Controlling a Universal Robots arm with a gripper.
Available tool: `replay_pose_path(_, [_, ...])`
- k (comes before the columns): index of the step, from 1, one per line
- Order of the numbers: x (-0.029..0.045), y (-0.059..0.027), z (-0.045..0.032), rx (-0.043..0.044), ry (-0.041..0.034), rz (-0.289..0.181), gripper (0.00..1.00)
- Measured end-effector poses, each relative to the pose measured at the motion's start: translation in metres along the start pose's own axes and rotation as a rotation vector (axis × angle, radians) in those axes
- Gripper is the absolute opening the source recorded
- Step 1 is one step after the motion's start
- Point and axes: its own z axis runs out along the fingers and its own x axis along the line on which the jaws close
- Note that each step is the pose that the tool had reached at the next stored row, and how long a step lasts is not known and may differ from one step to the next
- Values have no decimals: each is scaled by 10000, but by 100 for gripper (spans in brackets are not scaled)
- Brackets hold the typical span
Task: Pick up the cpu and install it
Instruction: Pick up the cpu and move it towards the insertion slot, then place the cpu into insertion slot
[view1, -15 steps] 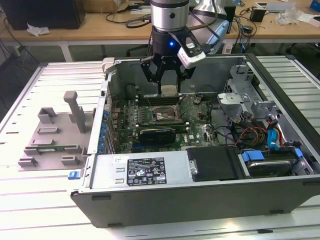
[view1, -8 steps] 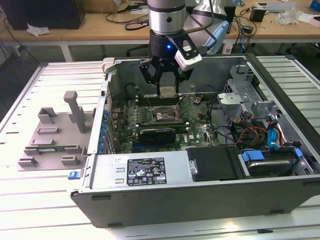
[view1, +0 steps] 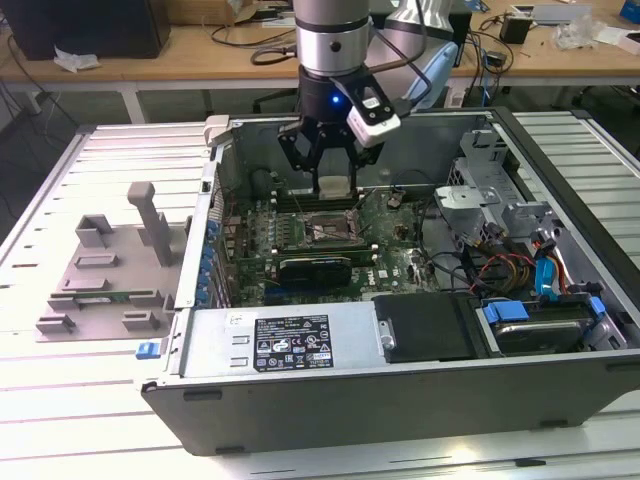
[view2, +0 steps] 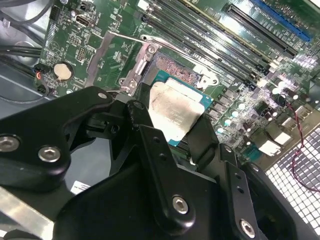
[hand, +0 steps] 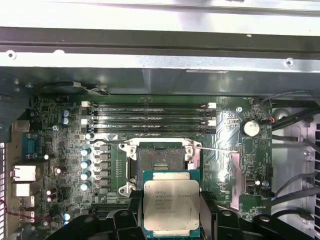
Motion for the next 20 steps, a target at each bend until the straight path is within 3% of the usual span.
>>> replay_pose_path(6, [20, 5, 54, 2, -1, 17, 54])
replay_pose_path(20, [35, 7, 66, 4, 0, 21, 54])
